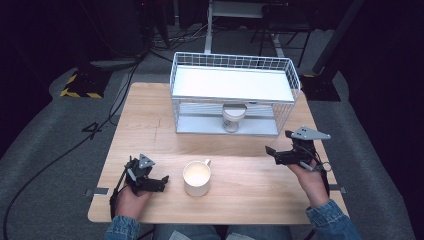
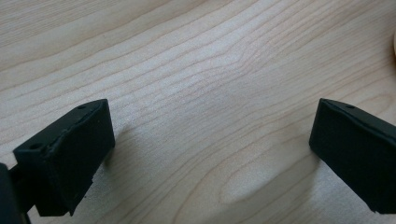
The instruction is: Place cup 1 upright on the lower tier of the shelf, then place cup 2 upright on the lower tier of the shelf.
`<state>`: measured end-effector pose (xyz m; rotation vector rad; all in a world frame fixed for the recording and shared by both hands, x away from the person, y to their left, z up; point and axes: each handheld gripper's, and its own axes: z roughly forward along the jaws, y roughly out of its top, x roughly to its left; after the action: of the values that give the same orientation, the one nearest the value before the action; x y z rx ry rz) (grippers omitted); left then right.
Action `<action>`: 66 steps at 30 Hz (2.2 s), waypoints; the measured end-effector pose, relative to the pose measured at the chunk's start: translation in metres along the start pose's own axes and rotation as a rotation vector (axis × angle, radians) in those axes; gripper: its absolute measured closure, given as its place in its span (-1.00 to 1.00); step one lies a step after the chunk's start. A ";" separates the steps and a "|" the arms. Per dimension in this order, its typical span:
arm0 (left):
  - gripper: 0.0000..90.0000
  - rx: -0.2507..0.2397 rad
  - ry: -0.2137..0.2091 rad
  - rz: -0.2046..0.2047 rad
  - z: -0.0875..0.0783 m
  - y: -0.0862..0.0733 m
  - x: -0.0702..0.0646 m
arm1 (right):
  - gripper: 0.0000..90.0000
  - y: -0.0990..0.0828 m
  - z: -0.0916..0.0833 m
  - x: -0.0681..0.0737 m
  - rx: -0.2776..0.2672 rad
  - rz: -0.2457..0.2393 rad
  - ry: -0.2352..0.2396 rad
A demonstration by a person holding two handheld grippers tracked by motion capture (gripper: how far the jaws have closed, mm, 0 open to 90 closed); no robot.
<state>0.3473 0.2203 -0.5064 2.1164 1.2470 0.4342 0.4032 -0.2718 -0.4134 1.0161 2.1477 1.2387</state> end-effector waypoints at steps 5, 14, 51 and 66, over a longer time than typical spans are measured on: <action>-0.99 0.000 0.000 0.001 0.000 0.000 0.000 | -0.99 -0.014 -0.008 -0.004 0.027 0.002 -0.002; -0.99 0.001 0.001 -0.001 0.000 0.000 0.000 | -0.95 -0.046 -0.013 -0.013 0.123 0.028 0.000; -0.99 -0.001 0.015 -0.014 0.000 0.000 -0.002 | -0.95 -0.107 -0.001 -0.014 0.265 0.081 -0.080; -1.00 0.011 0.029 -0.026 0.000 0.001 -0.002 | -0.99 -0.107 0.000 -0.014 0.271 0.093 -0.096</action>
<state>0.3472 0.2184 -0.5053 2.1072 1.2950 0.4487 0.3727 -0.3172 -0.5060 1.2723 2.2562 0.9336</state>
